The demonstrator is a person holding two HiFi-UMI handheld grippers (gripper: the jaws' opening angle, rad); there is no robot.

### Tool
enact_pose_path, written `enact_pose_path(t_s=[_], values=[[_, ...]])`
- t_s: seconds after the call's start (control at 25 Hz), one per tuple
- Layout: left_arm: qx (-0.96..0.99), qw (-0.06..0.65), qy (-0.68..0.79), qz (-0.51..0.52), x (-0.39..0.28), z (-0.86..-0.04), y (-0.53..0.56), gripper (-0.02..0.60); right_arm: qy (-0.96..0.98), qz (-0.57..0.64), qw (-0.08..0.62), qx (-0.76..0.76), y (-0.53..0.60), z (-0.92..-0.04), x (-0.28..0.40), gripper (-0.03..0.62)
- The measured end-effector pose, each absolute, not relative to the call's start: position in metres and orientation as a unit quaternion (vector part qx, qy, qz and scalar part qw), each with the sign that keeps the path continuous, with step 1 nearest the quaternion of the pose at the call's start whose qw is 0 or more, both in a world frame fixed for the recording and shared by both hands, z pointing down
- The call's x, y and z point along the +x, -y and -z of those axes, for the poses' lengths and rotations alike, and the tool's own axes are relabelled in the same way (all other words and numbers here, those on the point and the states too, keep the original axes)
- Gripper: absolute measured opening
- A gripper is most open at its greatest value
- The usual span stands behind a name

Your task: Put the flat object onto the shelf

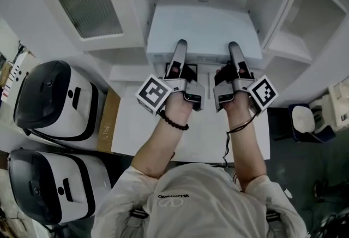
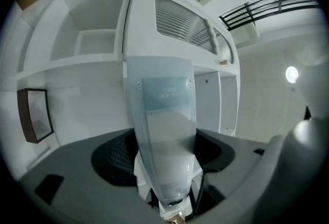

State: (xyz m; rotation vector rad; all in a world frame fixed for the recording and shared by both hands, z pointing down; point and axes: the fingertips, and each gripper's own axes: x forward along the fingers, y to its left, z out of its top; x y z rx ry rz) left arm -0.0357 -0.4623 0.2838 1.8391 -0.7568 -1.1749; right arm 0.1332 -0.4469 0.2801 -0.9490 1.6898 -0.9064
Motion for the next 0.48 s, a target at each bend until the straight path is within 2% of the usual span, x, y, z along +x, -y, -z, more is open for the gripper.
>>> enact_pose_path(t_s=[0.48], values=[[0.729, 0.382, 0.298, 0.484, -0.032, -0.272, 0.489, 0.344, -0.704, 0.389, 0.450, -0.389, 0.474, -0.274, 0.133, 0.345]])
